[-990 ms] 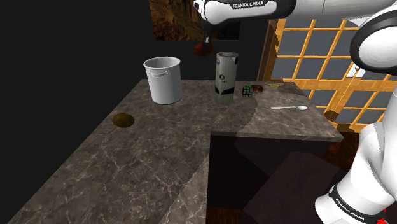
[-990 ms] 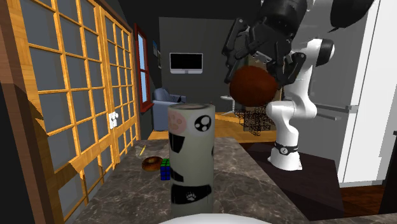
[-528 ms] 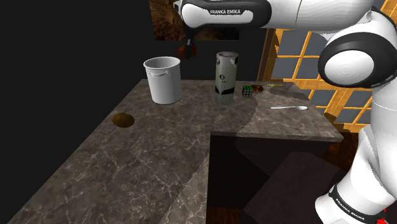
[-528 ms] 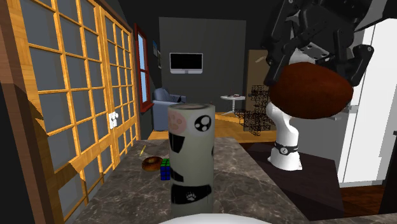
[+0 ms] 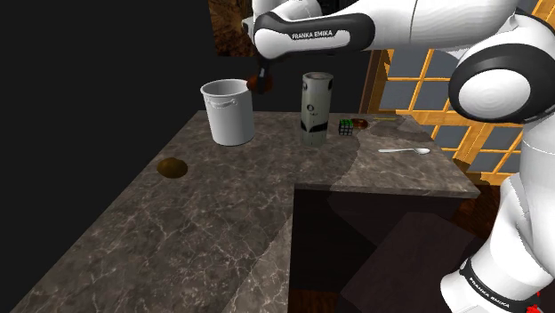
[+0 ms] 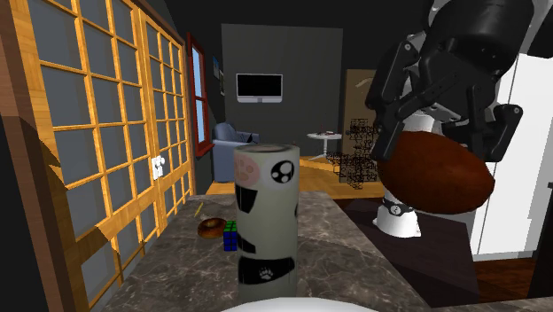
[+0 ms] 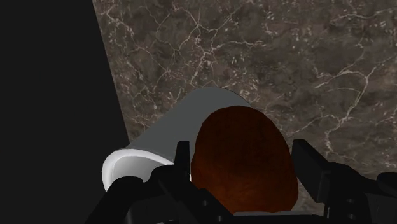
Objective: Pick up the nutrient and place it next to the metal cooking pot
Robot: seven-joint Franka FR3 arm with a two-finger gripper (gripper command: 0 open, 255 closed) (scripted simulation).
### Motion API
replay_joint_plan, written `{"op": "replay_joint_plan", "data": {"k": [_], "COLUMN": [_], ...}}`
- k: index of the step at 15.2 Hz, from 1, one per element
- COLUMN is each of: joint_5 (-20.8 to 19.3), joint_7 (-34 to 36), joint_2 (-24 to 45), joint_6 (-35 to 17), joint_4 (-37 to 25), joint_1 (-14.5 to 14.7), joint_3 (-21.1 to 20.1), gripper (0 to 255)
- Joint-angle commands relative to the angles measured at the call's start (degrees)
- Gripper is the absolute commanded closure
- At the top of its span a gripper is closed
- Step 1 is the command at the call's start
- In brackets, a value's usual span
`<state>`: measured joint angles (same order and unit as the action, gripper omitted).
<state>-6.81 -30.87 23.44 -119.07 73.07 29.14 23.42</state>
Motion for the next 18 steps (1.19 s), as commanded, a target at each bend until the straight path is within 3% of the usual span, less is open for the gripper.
{"op": "replay_joint_plan", "data": {"k": [1, 18], "joint_5": [-0.24, -1.69], "joint_7": [0.48, 3.58], "joint_2": [-0.08, 0.37], "joint_6": [-1.56, -14.08], "joint_4": [1.68, 14.16], "joint_1": [0.23, 1.2], "joint_3": [0.01, 0.2], "gripper": [255, 255]}}
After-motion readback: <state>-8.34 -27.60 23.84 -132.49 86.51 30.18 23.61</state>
